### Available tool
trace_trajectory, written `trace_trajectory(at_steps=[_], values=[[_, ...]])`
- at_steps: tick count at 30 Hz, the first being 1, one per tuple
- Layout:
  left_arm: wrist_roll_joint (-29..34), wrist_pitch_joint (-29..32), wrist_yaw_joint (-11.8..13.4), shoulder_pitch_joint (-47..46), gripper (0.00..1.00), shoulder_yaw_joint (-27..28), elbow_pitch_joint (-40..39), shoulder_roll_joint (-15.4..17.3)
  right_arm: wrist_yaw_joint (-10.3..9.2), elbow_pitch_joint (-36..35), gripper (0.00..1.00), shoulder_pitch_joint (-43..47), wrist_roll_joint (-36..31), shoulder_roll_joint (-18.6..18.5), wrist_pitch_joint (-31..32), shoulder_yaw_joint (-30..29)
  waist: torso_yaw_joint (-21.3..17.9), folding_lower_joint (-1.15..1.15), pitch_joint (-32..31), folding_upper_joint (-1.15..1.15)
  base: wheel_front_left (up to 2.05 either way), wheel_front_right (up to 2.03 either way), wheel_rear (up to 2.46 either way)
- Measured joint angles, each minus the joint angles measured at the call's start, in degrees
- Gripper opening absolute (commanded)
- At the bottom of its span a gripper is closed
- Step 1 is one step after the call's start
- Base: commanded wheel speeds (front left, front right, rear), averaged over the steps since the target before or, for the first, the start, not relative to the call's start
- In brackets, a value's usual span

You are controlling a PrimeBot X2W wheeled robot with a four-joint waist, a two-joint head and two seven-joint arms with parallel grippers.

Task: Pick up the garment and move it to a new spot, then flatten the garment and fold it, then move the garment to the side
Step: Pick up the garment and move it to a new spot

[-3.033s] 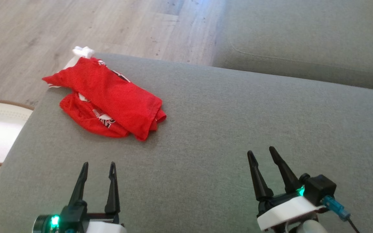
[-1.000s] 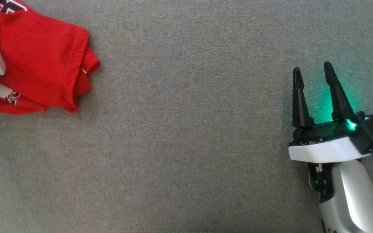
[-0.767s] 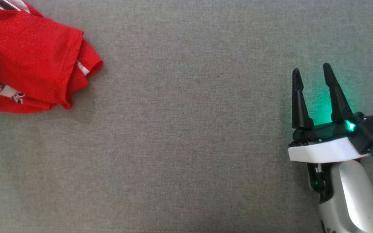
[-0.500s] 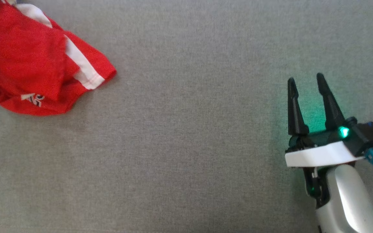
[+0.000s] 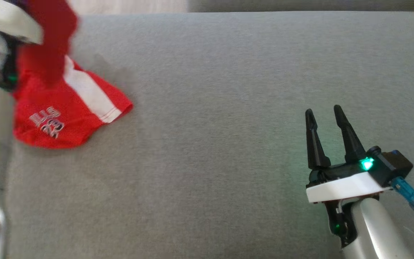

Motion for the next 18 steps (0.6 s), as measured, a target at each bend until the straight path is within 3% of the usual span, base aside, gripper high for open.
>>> trace_trajectory(at_steps=[3, 10, 15, 18], values=[[-2.32, 1.47, 0.22, 3.98, 0.00, -0.53, -5.37, -3.22, 0.00, -0.23, 1.00, -0.03, 0.71, -0.01, 0.00, 0.87, -2.14, 0.02, -0.69, 0.00, 0.00, 0.00, 0.00], [-4.08, 3.76, 4.27, 10.48, 0.00, -3.78, -16.31, -11.06, 0.00, -0.90, 1.00, -0.28, 2.66, -0.02, 0.00, 3.79, -8.43, 0.02, -1.96, 0.00, 0.00, 0.00, 0.00], [-4.71, 2.87, 7.68, 11.43, 0.00, -4.08, -19.01, -14.29, 0.00, -1.70, 1.00, -0.60, 4.10, -0.02, 0.00, 5.53, -13.83, 0.02, -1.95, 0.00, 0.00, 0.00, 0.00], [-4.63, 2.15, 8.27, 11.41, 0.00, -4.90, -18.69, -16.15, 0.00, -2.20, 1.00, -1.29, 4.87, -0.02, -0.01, 5.67, -16.77, 0.02, -1.32, 0.00, 0.00, 0.00, 0.00]])
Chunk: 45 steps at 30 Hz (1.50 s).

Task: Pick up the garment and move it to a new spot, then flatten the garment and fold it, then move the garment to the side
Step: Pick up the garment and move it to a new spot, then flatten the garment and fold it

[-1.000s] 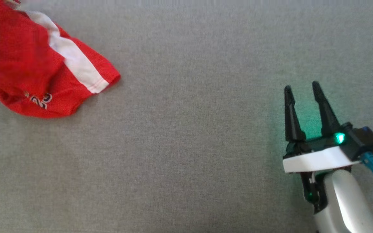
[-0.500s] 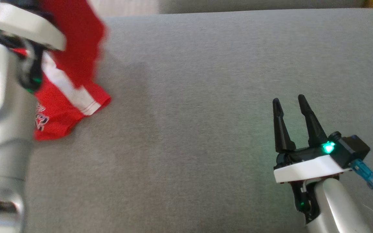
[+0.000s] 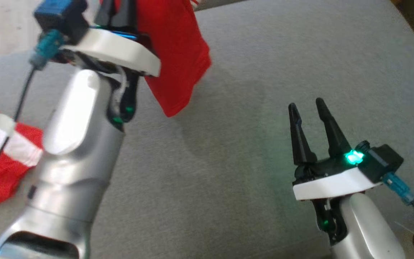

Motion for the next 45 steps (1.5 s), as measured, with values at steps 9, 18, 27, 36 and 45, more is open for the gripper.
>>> trace_trajectory(at_steps=[9, 18, 27, 36, 45], values=[[2.97, -5.43, 1.89, 0.18, 1.00, -1.68, 7.55, 0.70, 0.00, -0.43, 1.00, -0.46, 0.42, 0.00, 0.00, -2.25, -1.70, 0.02, 2.94, 0.00, 0.00, 0.00, 0.00], [3.33, -10.94, 1.82, 11.74, 1.00, 2.57, 6.49, 10.31, 0.00, 0.01, 1.00, 0.39, -1.72, 0.02, -0.01, -6.61, 5.44, 0.01, 1.38, 0.00, 0.00, 0.00, 0.00], [7.40, -11.60, 4.44, 34.42, 1.00, 5.28, -7.60, 7.77, 0.00, 1.77, 1.00, 4.37, -3.30, 0.04, 0.00, -9.88, 12.52, 0.00, -2.30, 0.00, 0.00, 0.00, 0.00], [12.94, -11.60, 4.24, 44.22, 1.00, 9.49, -13.37, 1.99, 0.00, 2.38, 1.00, 5.84, -3.47, 0.07, 0.00, -10.59, 15.05, -0.01, -5.08, 0.00, 0.00, 0.00, 0.00], [15.97, -11.60, 0.59, 43.15, 1.00, 11.48, -14.04, -0.30, 0.00, 4.43, 1.00, 4.50, -6.15, 0.08, 0.00, -8.96, 16.04, 0.00, -2.17, 0.00, 0.00, 0.00, 0.00]])
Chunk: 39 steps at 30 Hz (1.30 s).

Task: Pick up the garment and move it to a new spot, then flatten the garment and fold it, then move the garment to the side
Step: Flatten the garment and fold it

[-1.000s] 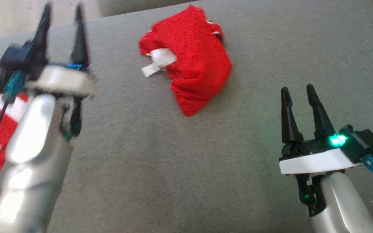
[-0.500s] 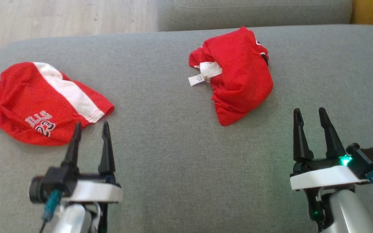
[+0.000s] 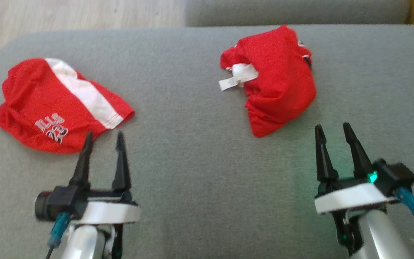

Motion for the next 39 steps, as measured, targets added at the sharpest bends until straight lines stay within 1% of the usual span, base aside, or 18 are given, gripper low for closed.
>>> trace_trajectory(at_steps=[4, 8, 9, 14, 16, 18, 21, 22, 23, 27, 30, 35, 36, 38, 39], values=[[0.58, -0.01, -1.32, -2.40, 1.00, -0.43, 1.08, -1.60, 0.00, 4.95, 1.00, -4.89, -1.16, -0.02, -0.01, 0.19, 1.70, 0.00, 2.14, 0.00, 0.00, 0.00, 0.00], [0.60, 0.00, -1.90, -2.68, 1.00, -0.91, 2.72, -2.19, 0.00, 11.96, 1.00, -10.72, -5.72, -0.03, 0.00, -0.38, 3.62, 0.01, 4.09, 0.00, 0.00, 0.00, 0.00], [0.62, -0.01, -2.30, -2.73, 1.00, -1.01, 3.08, -2.27, 0.00, 13.78, 1.00, -12.02, -5.95, -0.03, 0.00, -1.32, 4.18, 0.01, 4.45, 0.00, 0.00, 0.00, 0.00], [0.60, 0.00, -2.55, -3.66, 1.00, -1.14, 3.46, -2.56, 0.00, 22.34, 1.00, -18.08, -5.76, -0.09, 0.00, -9.45, 6.89, 0.01, 5.88, 0.00, 0.00, 0.00, 0.00], [0.60, -0.01, -2.72, -3.98, 1.00, -1.33, 3.59, -2.61, 0.00, 25.08, 1.00, -20.08, -5.99, -0.10, 0.00, -11.82, 7.77, 0.01, 6.28, 0.00, 0.00, 0.00, 0.00], [0.60, -0.01, -2.80, -4.32, 1.00, -1.45, 3.75, -2.65, 0.00, 27.70, 1.00, -21.64, -5.80, -0.23, 0.00, -12.35, 8.44, 0.01, 6.63, 0.00, 0.00, 0.00, 0.00], [0.52, -0.01, -2.78, -4.40, 1.00, -1.74, 3.78, -2.67, 0.00, 30.90, 1.00, -23.26, -5.48, -0.22, 0.00, -11.06, 8.94, 0.01, 7.08, 0.00, 0.00, 0.00, 0.00], [0.51, -0.01, -2.70, -4.40, 1.00, -1.97, 3.79, -2.67, 0.00, 31.86, 0.71, -23.70, -5.48, -0.22, 0.00, -10.66, 8.98, 0.01, 7.17, 0.00, 0.00, 0.00, 0.00], [0.51, -0.01, -2.47, -4.40, 1.00, -2.10, 3.80, -2.68, 0.00, 32.47, 0.00, -23.97, -5.48, -0.21, 0.00, -10.37, 8.92, 0.01, 7.19, 0.00, 0.00, 0.00, 0.00], [0.48, -0.01, -2.26, -4.39, 1.00, -2.12, 4.19, -2.74, 0.00, 32.39, 0.00, -24.47, -5.61, -0.23, 0.00, -9.61, 8.09, 0.00, 6.66, 0.00, 0.00, 0.00, 0.00], [-0.37, -0.01, -2.22, -4.38, 1.00, -2.13, 4.46, -2.75, 0.00, 30.43, 0.00, -24.41, -8.78, -0.13, 0.00, -11.27, 7.26, 0.00, 5.63, 0.00, 0.00, 0.00, 0.00], [-0.79, -0.01, -1.78, -4.20, 1.00, -2.16, 4.53, -2.76, 0.00, 23.09, 0.00, -24.38, -20.31, -0.16, 0.01, -16.47, 5.87, 0.00, 3.08, 0.00, 0.00, 0.00, 0.00], [-0.79, -0.01, -1.78, -4.20, 1.00, -2.16, 4.53, -2.76, 0.00, 23.09, 0.00, -24.38, -20.31, -0.16, 0.01, -16.47, 5.87, 0.00, 3.08, 0.00, 0.00, 0.00, 0.00], [-1.10, -0.01, -1.67, -3.74, 1.00, -2.03, 4.48, -2.76, 0.00, 19.45, 0.00, -24.37, -27.60, -0.47, 0.01, -16.92, 5.25, 0.00, 1.87, 0.00, 0.00, 0.00, 0.00], [-1.13, -0.01, -1.38, -3.25, 1.00, -1.78, 4.35, -2.76, 0.01, 17.37, 0.00, -24.35, -32.63, -1.41, 0.01, -15.55, 4.80, -0.01, 1.30, 0.00, 0.00, 0.00, 0.00]])
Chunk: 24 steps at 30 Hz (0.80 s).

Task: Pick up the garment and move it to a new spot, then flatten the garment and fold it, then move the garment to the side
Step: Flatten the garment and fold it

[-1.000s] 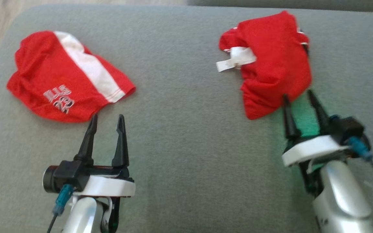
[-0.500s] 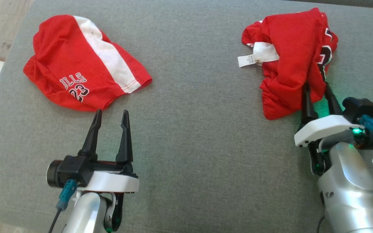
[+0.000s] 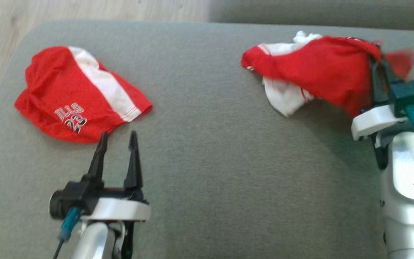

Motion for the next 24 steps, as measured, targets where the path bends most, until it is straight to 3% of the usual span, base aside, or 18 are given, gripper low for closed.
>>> trace_trajectory(at_steps=[4, 10, 11, 12, 16, 24], values=[[-0.33, 0.00, 0.18, 2.61, 1.00, 1.48, -0.04, 0.01, 0.02, -3.11, 0.00, 0.69, -6.57, -0.24, 0.96, -1.24, -2.28, 0.00, -1.87, 0.00, 0.00, 0.00, 0.00], [-0.78, 0.00, 0.15, 3.18, 1.00, 1.12, -0.10, 0.01, 0.02, -5.25, 0.00, 9.00, -5.66, 0.64, 5.57, -7.99, -5.74, 0.00, -3.86, 0.00, 0.00, 0.00, 0.00], [-0.94, 0.00, 0.14, 3.21, 1.00, 0.98, -0.10, 0.02, 0.02, -5.46, 0.42, 10.29, -5.00, 0.92, 6.08, -9.35, -6.27, -0.01, -4.02, 0.00, 0.00, 0.00, 0.00], [-0.94, 0.00, 0.13, 3.22, 1.00, 0.78, -0.09, 0.02, 0.02, -5.77, 1.00, 11.26, -4.33, 1.12, 6.09, -10.55, -6.75, 0.00, -4.12, 0.00, 0.00, 0.00, 0.00], [-0.93, 0.01, 0.12, 3.22, 1.00, 0.38, 0.04, 0.00, 0.02, -5.33, 1.00, 12.16, 3.81, 1.18, 5.83, -7.24, -8.22, 0.00, -4.25, 0.00, 0.00, 0.00, 0.00], [-0.46, 0.01, 0.11, 3.20, 1.00, 0.87, -0.36, 0.01, 0.02, -10.60, 1.00, 17.17, 22.57, 1.31, 1.01, 6.91, -9.31, 0.00, -4.49, 0.00, 0.00, 0.00, 0.00]])
